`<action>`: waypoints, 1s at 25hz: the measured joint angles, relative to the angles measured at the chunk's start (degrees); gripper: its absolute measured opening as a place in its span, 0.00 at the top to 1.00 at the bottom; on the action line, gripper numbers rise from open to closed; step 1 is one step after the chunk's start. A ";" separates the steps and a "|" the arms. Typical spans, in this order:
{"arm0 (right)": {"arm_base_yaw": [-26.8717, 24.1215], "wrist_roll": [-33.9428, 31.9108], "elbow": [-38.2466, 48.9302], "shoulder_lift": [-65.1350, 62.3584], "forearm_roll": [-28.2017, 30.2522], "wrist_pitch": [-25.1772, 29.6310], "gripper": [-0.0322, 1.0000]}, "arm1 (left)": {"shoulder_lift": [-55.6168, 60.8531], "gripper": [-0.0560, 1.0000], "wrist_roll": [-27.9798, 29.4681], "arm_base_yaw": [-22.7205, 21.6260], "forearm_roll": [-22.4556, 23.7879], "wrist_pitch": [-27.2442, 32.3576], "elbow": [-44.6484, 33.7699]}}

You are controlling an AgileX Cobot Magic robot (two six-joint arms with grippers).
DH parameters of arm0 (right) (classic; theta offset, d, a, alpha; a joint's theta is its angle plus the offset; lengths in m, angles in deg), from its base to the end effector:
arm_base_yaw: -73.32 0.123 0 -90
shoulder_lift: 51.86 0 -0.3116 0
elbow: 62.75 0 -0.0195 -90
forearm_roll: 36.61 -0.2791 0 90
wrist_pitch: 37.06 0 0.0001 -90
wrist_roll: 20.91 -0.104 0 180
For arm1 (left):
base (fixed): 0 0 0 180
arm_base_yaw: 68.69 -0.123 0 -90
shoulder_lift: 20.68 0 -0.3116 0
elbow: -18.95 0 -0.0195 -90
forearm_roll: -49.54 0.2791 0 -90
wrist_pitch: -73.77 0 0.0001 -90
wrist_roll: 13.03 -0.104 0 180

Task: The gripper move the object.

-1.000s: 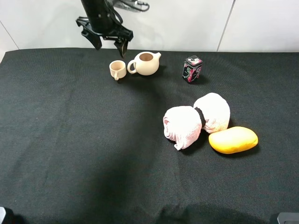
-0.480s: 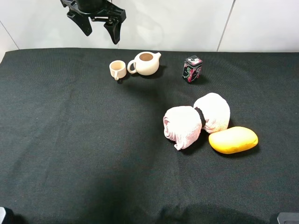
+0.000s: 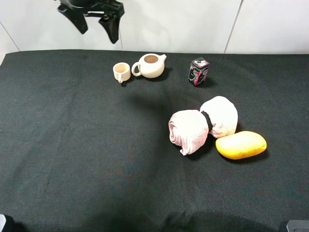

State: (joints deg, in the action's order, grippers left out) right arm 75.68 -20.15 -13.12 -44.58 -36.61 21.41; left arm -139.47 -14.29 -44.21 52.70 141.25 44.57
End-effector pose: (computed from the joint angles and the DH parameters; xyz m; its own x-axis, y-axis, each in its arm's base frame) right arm 0.0080 0.0003 0.2865 -0.4277 -0.0309 -0.9034 -0.0469 0.9988 -0.0120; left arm 0.4247 -0.1875 0.3021 -0.8406 0.4300 -0.3295 0.4351 0.8982 0.0623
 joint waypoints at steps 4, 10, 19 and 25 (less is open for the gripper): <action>0.00 0.00 0.00 0.00 0.00 0.00 0.30 | 6.20 0.14 0.48 -0.27 0.12 -0.05 -8.98; 0.00 0.00 0.00 0.00 0.00 0.00 0.30 | 16.14 0.14 3.08 -0.63 3.67 -0.11 -21.57; 0.00 0.00 0.00 0.00 0.00 0.00 0.30 | 31.00 0.14 6.23 -0.63 4.27 -0.59 -38.96; 0.00 0.00 0.00 0.00 0.00 0.00 0.30 | 43.18 0.14 8.57 -0.63 4.27 -4.55 -51.20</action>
State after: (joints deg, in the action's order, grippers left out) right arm 75.68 -20.15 -13.12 -44.58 -36.61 21.41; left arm -96.29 -5.72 -44.85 56.96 136.71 -6.64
